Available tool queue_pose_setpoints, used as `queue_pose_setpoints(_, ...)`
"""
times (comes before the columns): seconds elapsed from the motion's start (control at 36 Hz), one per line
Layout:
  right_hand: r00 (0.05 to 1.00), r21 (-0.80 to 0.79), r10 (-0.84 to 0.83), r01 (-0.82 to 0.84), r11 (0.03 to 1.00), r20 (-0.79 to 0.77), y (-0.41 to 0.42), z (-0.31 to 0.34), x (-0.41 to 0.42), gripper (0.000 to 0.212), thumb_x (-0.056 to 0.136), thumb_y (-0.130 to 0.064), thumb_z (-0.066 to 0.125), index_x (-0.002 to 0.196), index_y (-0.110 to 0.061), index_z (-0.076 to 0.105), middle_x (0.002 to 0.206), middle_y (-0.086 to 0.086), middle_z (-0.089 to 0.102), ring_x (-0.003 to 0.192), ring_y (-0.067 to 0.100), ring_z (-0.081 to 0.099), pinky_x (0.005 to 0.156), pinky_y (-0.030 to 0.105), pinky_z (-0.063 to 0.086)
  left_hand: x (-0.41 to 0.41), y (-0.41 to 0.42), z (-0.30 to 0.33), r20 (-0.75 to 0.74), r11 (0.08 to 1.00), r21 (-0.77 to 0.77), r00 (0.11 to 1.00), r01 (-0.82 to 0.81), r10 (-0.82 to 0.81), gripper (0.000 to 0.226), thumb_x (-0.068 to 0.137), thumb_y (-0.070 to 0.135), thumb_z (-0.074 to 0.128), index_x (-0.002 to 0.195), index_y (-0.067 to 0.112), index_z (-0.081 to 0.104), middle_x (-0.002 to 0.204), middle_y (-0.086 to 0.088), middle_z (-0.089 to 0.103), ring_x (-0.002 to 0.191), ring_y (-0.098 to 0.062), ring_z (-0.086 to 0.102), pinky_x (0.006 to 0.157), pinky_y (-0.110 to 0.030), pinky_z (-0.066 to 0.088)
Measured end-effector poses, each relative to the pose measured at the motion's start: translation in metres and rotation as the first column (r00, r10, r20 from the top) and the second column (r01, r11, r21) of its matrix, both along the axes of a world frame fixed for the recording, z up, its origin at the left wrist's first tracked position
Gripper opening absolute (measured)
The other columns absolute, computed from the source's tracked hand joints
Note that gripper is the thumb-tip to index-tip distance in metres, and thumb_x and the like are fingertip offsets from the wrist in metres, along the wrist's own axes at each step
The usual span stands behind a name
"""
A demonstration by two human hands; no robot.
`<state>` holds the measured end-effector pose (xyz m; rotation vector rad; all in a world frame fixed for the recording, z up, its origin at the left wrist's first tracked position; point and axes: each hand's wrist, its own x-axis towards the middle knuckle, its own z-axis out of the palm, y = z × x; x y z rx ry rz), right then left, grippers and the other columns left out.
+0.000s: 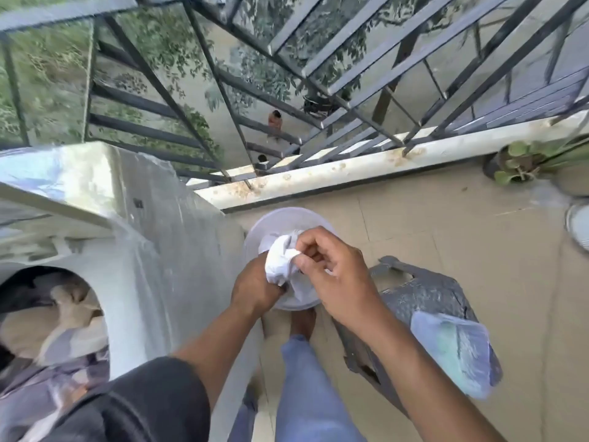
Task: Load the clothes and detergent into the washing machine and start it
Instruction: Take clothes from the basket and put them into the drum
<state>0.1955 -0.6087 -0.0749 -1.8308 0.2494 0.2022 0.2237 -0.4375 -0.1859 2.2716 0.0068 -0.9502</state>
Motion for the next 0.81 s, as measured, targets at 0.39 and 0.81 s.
queue_pose_setpoints(0.39,0.915,0.011,-0.319,0.327,0.945,0.245,-0.027,0.117,-0.048,0.005,0.092,-0.029,0.062,0.095,-0.033,0.060,0.093,0.010,0.064,0.087,0.034,0.062,0.085,0.062,0.054,0.015,0.052,0.193,0.230,0.964,-0.035,0.941,0.263,-0.248,0.043,0.096,0.040,0.073,0.057,0.026,0.060,0.053,0.007,0.050,0.052,-0.008,0.040,0.051,-0.023,0.029)
queue_pose_setpoints(0.81,0.942,-0.515,-0.238,0.086,0.853,-0.236,0.019,0.062,-0.099,0.107,0.067,-0.029,0.083,0.157,-0.017,0.027,0.146,0.015,0.047,0.135,0.037,0.047,0.104,0.043,0.046,-0.016,0.057,0.382,0.136,0.577,-0.808,0.991,0.119,-0.014,0.026,0.110,0.007,0.046,0.095,0.007,0.068,0.080,-0.005,0.068,0.065,-0.013,0.062,0.055,-0.021,0.049)
